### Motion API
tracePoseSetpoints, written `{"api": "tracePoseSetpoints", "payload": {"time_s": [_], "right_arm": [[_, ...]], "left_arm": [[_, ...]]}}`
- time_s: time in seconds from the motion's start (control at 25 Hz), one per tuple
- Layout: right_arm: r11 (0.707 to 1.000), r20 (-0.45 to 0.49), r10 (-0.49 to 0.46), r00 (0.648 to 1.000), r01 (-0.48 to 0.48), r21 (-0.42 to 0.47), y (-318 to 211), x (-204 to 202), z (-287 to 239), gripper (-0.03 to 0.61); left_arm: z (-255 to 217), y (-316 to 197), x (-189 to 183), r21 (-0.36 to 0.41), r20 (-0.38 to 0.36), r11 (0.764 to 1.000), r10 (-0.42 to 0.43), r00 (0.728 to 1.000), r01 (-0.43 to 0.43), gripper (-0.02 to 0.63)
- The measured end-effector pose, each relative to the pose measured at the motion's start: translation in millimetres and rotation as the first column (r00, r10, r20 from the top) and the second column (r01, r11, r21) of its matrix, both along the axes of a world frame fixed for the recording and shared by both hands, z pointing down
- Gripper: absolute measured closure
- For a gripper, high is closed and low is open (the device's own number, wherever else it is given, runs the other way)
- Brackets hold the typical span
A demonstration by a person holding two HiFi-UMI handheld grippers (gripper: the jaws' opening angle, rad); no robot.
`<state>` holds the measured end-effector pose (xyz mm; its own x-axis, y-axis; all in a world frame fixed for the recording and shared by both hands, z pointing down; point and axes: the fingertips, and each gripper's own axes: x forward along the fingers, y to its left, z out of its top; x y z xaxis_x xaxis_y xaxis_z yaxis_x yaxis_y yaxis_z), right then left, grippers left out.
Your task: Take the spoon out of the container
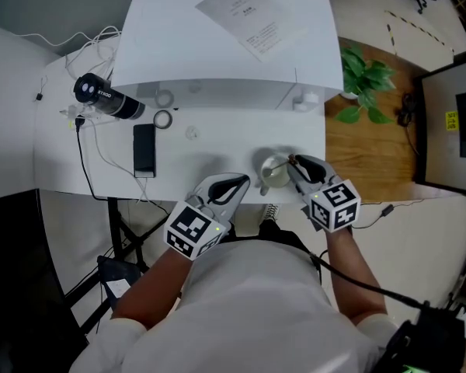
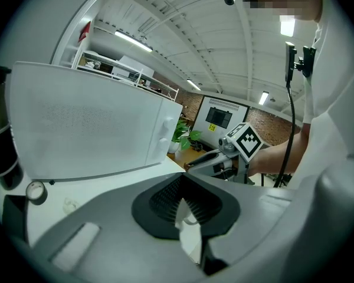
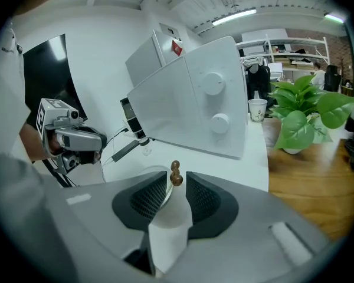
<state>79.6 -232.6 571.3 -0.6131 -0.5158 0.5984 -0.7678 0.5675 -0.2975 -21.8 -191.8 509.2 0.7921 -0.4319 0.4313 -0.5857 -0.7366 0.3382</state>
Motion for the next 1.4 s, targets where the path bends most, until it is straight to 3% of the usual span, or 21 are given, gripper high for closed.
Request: {"api": "tracePoseSetpoints", "payload": {"time_s": [0.6,1.4], "right_arm": [[0.998,0.012,0.002,1.0,-0.003,0.055,1,1,-21,0.52],[0.965,0.109,0.069,0.992,-0.094,0.244,36,20,-136,0.521]], "left_arm": [[-10,3,-3,0.023,0.0,1.0,-0.006,1.0,0.006,0.609],[-65,23,-13,0.16,-0.023,0.987,-0.008,1.0,0.012,0.609]]}}
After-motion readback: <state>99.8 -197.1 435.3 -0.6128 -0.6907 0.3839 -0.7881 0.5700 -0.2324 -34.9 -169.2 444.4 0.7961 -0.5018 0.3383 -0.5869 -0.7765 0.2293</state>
